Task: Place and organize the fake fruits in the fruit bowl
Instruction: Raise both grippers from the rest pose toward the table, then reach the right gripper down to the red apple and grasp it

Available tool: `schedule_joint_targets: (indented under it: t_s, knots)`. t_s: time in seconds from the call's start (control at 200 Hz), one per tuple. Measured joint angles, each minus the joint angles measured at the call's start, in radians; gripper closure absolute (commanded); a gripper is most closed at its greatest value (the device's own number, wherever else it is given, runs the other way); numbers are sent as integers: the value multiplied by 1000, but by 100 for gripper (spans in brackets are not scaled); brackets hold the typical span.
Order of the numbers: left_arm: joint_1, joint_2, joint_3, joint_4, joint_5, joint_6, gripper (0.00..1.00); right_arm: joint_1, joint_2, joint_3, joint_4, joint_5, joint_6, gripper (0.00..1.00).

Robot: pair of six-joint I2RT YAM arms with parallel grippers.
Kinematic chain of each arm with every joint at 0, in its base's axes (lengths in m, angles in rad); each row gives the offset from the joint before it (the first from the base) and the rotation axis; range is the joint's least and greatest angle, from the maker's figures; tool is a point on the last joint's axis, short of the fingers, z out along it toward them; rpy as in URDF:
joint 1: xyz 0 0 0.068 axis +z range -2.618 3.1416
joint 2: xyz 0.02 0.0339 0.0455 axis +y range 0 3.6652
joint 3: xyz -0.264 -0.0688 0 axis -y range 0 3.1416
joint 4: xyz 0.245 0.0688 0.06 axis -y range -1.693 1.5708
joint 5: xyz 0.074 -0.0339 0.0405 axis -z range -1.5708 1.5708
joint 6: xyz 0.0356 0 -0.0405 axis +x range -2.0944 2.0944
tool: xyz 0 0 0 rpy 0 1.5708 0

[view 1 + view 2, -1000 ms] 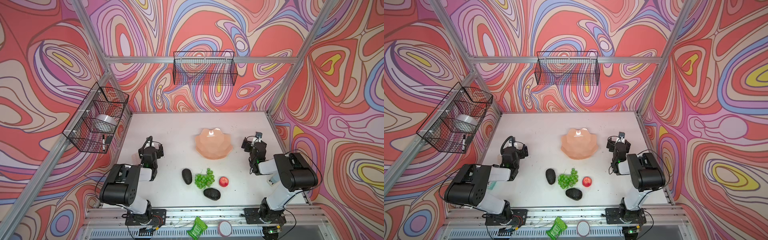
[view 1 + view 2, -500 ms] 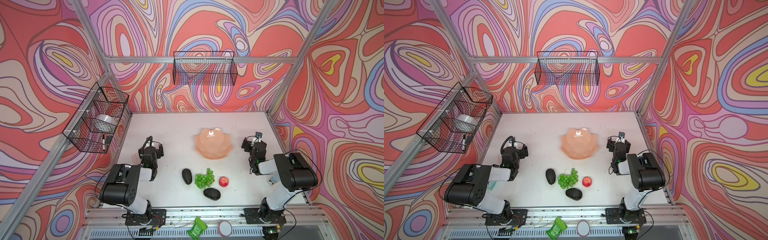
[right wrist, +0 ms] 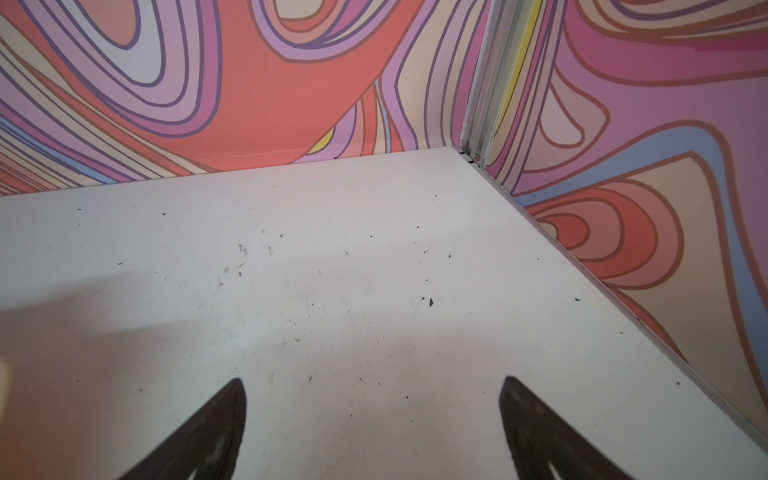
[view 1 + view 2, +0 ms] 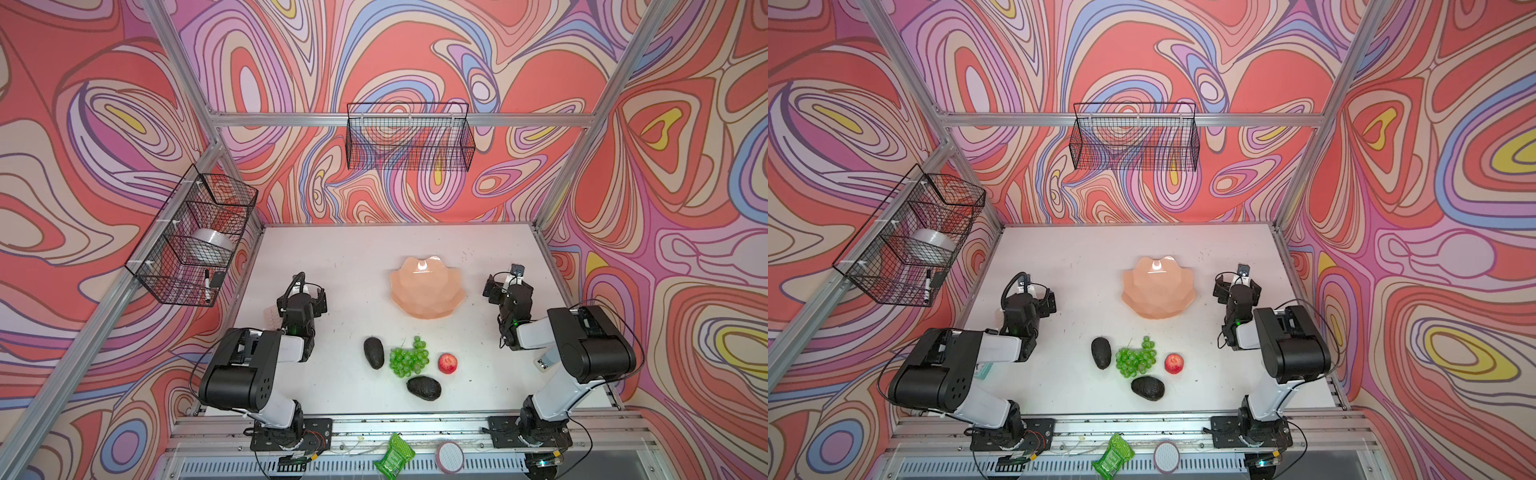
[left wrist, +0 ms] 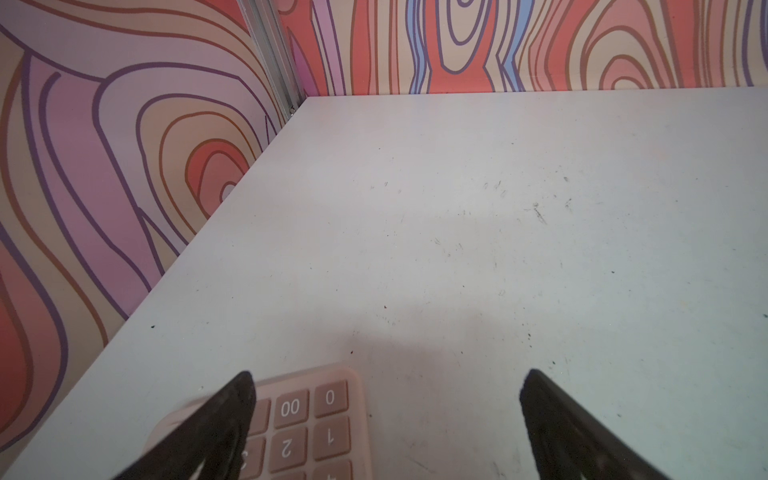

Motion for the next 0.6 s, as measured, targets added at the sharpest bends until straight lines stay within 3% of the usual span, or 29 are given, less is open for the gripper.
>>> schedule_joint_targets:
  t_s: [0.305,0.441,0.601]
  knots:
    - [0,-14,2,-12,14,1,0,0,-43,-45,14,11,6,2]
    - [-4,-179,68,-245,-33,-26,0,1,-268,20,-244,46,33,2]
    - [-5,-372,285,-457,-61,-227,0,0,-395,375,-631,14,227,2]
